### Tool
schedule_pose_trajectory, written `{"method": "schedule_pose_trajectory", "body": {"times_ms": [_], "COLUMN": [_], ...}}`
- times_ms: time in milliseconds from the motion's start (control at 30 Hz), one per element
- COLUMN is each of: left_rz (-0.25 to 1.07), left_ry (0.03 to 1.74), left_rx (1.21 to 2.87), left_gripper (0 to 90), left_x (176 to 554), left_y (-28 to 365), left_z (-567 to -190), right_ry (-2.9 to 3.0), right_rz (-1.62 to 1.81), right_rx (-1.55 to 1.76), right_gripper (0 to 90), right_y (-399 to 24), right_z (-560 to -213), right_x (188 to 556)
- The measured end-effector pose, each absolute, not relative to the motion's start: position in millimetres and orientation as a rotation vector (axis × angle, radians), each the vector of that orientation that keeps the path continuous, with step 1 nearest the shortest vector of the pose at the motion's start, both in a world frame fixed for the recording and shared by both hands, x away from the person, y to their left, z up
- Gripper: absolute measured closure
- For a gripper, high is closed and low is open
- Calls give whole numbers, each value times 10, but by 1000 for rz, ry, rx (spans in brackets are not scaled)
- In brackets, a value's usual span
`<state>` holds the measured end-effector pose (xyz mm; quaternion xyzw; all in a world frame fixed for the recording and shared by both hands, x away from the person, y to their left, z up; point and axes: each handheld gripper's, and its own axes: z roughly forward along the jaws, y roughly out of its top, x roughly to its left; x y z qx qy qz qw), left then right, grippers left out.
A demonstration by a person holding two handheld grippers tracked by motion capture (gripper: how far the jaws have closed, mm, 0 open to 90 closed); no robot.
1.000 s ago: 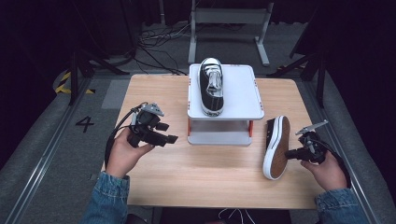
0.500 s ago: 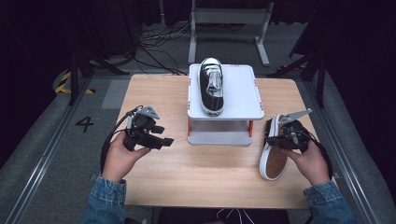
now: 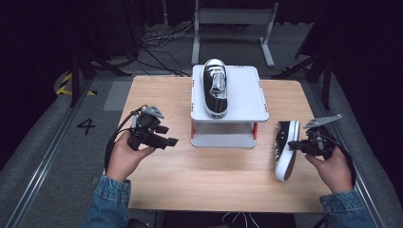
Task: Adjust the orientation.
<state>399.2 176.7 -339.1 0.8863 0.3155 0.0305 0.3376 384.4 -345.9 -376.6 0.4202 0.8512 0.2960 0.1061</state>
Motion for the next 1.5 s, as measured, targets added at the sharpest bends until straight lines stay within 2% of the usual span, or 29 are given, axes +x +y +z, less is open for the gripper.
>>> {"method": "schedule_pose_trajectory", "body": {"times_ms": [333, 433, 500, 600, 733, 767, 800, 867, 933, 1100, 1233, 1267, 1333, 1400, 1433, 1500], "left_rz": [39, 34, 31, 39, 42, 49, 50, 52, 59, 70, 74, 74, 79, 88, 87, 87], "left_ry": [776, 777, 781, 777, 796, 797, 801, 807, 815, 842, 890, 902, 917, 919, 916, 916], "left_rx": [2339, 2348, 2346, 2341, 2340, 2342, 2341, 2336, 2336, 2332, 2325, 2322, 2313, 2305, 2305, 2302], "left_gripper": [374, 373, 373, 373, 373, 373, 373, 373, 373, 373, 371, 371, 371, 371, 371, 371], "left_x": [4112, 4129, 4123, 4104, 4078, 4069, 4056, 4047, 4005, 3928, 3862, 3849, 3822, 3804, 3799, 3797], "left_y": [1579, 1561, 1556, 1565, 1609, 1630, 1645, 1652, 1687, 1768, 1888, 1909, 1943, 1956, 1960, 1959], "left_z": [-3431, -3446, -3448, -3441, -3444, -3446, -3445, -3444, -3441, -3450, -3493, -3497, -3498, -3491, -3486, -3485], "right_ry": [2446, 2440, 2441, 2428, 2393, 2361, 2345, 2311, 2269, 2258, 2295, 2297, 2327, 2324, 2317, 2315], "right_rz": [780, 522, 503, 545, 590, 623, 640, 667, 695, 679, 565, 543, 559, 545, 555, 548], "right_rx": [1446, 1517, 1538, 1609, 1549, 1501, 1481, 1475, 1484, 1588, 1723, 1761, 1799, 1772, 1756, 1736], "right_gripper": [896, 894, 893, 838, 750, 634, 586, 552, 476, 472, 420, 425, 526, 689, 741, 770], "right_y": [-3962, -4034, -4056, -4157, -4109, -4066, -4053, -4034, -4007, -3988, -3970, -3963, -3956, -3936, -3930, -3913], "right_z": [-3756, -3831, -3849, -3905, -3818, -3779, -3769, -3761, -3766, -3891, -4086, -4123, -4160, -4124, -4093, -4060], "right_x": [3630, 3589, 3595, 3624, 3634, 3646, 3656, 3686, 3801, 4095, 4315, 4345, 4392, 4386, 4375, 4358]}}
